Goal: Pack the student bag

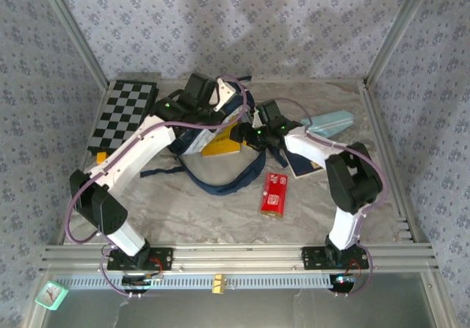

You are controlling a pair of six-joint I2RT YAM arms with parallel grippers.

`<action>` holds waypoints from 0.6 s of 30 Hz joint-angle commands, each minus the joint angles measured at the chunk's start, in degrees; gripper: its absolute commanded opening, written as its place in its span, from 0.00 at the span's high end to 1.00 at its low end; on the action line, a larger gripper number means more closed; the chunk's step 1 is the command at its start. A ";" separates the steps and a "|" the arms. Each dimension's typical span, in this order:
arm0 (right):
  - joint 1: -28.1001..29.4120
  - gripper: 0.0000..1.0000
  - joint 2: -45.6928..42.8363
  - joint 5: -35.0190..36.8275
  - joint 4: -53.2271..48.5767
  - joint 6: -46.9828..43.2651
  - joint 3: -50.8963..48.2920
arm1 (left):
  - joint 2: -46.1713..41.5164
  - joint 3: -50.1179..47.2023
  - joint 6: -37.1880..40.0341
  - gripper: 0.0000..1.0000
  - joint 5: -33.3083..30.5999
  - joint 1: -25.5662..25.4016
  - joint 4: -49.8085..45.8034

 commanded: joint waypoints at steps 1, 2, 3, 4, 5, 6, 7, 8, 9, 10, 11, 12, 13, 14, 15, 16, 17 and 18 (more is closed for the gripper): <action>2.66 0.42 -2.88 4.91 -8.74 -3.62 -1.33 | -4.12 0.45 -0.71 1.00 0.43 0.58 5.15; 3.63 0.45 -2.70 4.90 -8.93 -3.71 -1.35 | -4.16 0.23 -0.78 1.00 0.75 0.58 5.24; 4.77 0.48 -2.43 4.71 -8.12 -3.30 -1.54 | -4.15 0.15 -0.72 1.00 0.96 0.60 5.48; 5.87 0.52 -1.77 4.75 -6.97 -2.57 -1.59 | -4.09 0.07 -0.86 1.00 1.08 0.56 5.64; 6.73 0.56 -0.96 4.95 -6.04 -1.94 -1.53 | -4.15 0.04 -0.90 1.00 1.02 0.58 5.68; 7.64 0.61 0.22 5.07 -4.76 -1.27 -1.22 | -4.07 0.00 -1.04 1.00 0.88 0.60 5.65; 8.39 0.66 1.60 5.13 -3.73 -0.77 -0.59 | -4.05 0.12 -1.05 1.00 0.96 0.59 5.53; 8.91 0.71 2.82 5.32 -3.05 -0.65 -0.03 | -4.12 0.11 -1.00 1.00 0.93 0.56 5.38; 9.22 0.76 4.24 5.65 -2.14 -0.69 0.56 | -4.31 0.10 -1.00 1.00 0.88 0.59 5.22; 9.26 0.83 5.40 6.19 -1.28 -0.73 0.98 | -4.45 0.02 -0.92 1.00 0.96 0.62 5.06; 9.18 0.86 6.00 6.99 -0.38 -0.86 1.19 | -4.60 -0.02 -0.78 1.00 0.75 0.57 4.85; 8.94 0.90 6.46 8.21 1.00 -1.23 1.07 | -4.74 0.07 -0.63 1.00 0.49 0.65 4.43; 8.68 0.93 6.68 9.65 2.48 -1.94 1.04 | -4.85 0.13 -0.32 1.00 0.35 0.66 3.98; 8.30 0.94 6.91 11.01 3.25 -2.46 1.15 | -5.10 0.02 -0.09 1.00 0.22 0.69 3.68; 7.84 0.96 7.18 12.60 3.44 -2.97 1.70 | -5.36 -0.28 0.06 1.00 -0.07 0.74 3.47; 7.15 0.98 7.47 14.00 3.39 -3.32 2.43 | -5.59 -0.66 0.15 1.00 -0.39 0.91 3.28; 6.63 0.98 7.66 14.82 3.89 -3.45 2.80 | -5.74 -0.92 0.09 1.00 -0.61 1.04 3.12; 6.06 0.98 7.88 15.44 4.89 -3.46 3.04 | -6.08 -1.35 -0.05 1.00 -0.75 1.09 2.78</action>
